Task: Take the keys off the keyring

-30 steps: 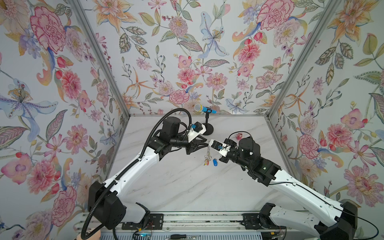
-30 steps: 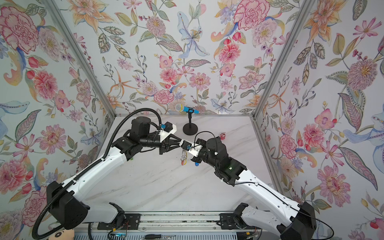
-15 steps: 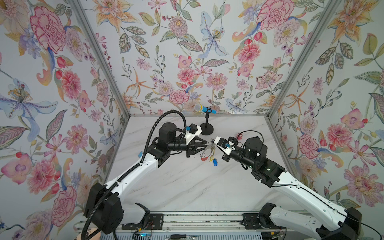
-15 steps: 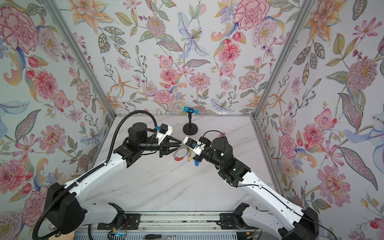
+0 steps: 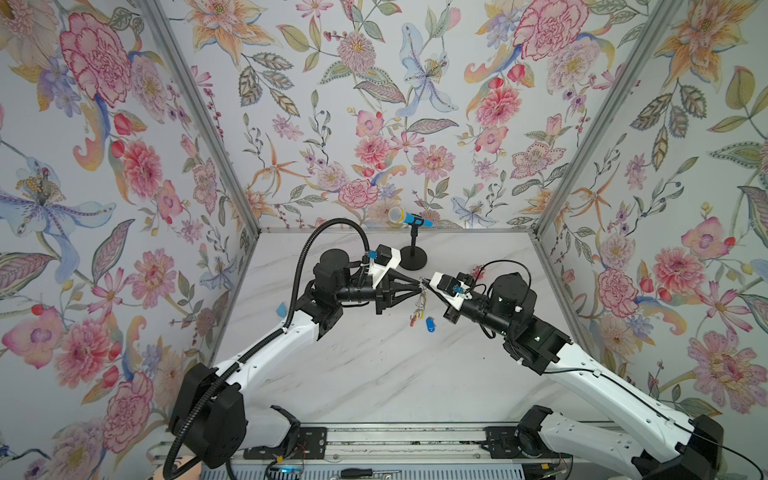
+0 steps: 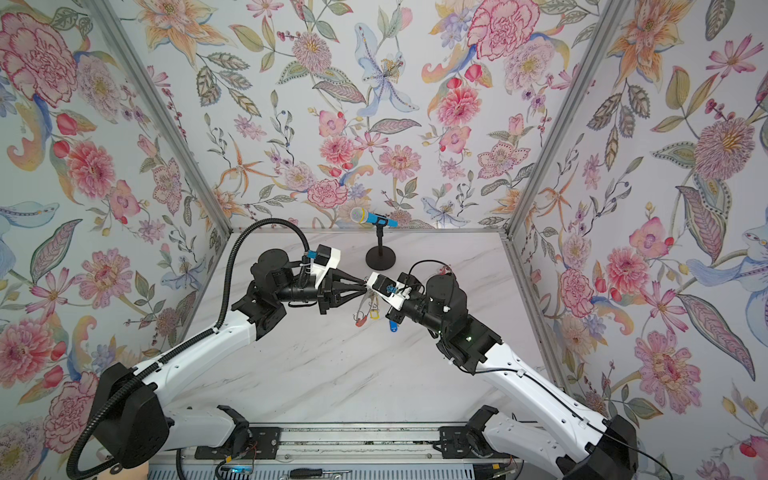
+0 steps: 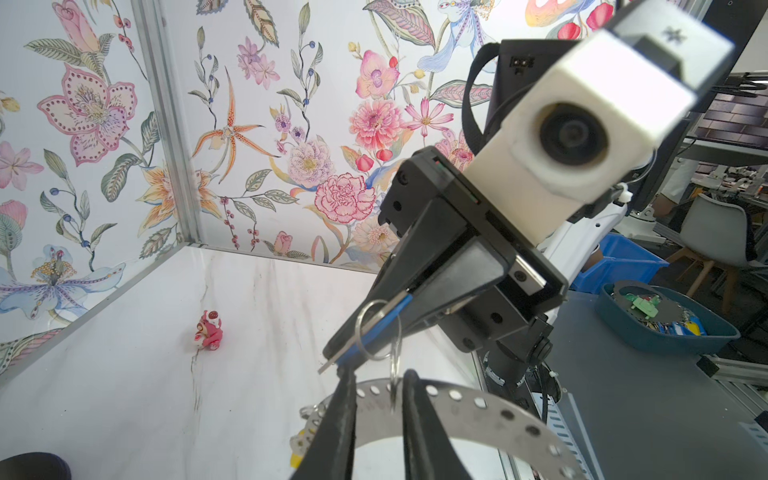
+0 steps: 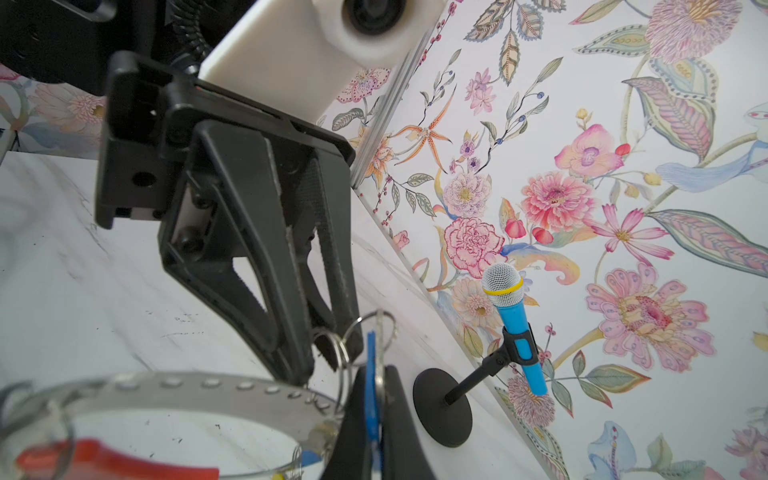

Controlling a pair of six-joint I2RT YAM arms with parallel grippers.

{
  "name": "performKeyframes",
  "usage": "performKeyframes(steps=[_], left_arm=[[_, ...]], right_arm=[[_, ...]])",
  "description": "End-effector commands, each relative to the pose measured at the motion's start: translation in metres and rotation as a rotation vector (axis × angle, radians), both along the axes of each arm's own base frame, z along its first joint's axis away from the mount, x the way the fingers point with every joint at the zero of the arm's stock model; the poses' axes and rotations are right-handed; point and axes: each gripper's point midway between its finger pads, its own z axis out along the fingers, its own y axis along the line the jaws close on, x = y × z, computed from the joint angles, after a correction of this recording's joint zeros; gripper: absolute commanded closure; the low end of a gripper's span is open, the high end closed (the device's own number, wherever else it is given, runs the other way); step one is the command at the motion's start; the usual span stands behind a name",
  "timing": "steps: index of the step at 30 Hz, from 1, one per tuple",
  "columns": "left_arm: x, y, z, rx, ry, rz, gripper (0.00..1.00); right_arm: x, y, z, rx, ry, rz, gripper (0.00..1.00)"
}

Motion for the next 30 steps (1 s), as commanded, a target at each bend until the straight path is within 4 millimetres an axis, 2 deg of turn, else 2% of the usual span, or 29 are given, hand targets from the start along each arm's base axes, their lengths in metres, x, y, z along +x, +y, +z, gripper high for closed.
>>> performKeyframes(steps=[1, 9, 17, 19, 25, 30], left_arm=[[-0.009, -0.004, 0.004, -0.019, -0.008, -0.042, 0.81], [-0.005, -0.006, -0.004, 0.006, 0.002, -0.034, 0.84], [-0.005, -0.005, -0.012, 0.025, 0.016, -0.034, 0.94], [-0.006, -0.005, -0.009, 0.021, 0.007, -0.033, 0.99], [-0.009, -0.002, 0.0, 0.011, -0.038, -0.025, 1.0], [-0.005, 0.002, -0.006, 0.061, -0.066, 0.019, 1.0]], right_arm=[[-0.004, -0.002, 0.01, 0.047, -0.013, 0.011, 1.0], [-0.006, -0.004, 0.016, 0.063, -0.02, 0.016, 1.0], [-0.007, -0.007, 0.018, 0.076, -0.021, 0.018, 1.0], [-0.007, -0.007, 0.019, 0.078, -0.02, 0.019, 1.0], [-0.006, -0.007, 0.018, 0.073, -0.017, 0.016, 1.0], [-0.003, -0.01, 0.016, 0.058, -0.012, -0.007, 1.0]])
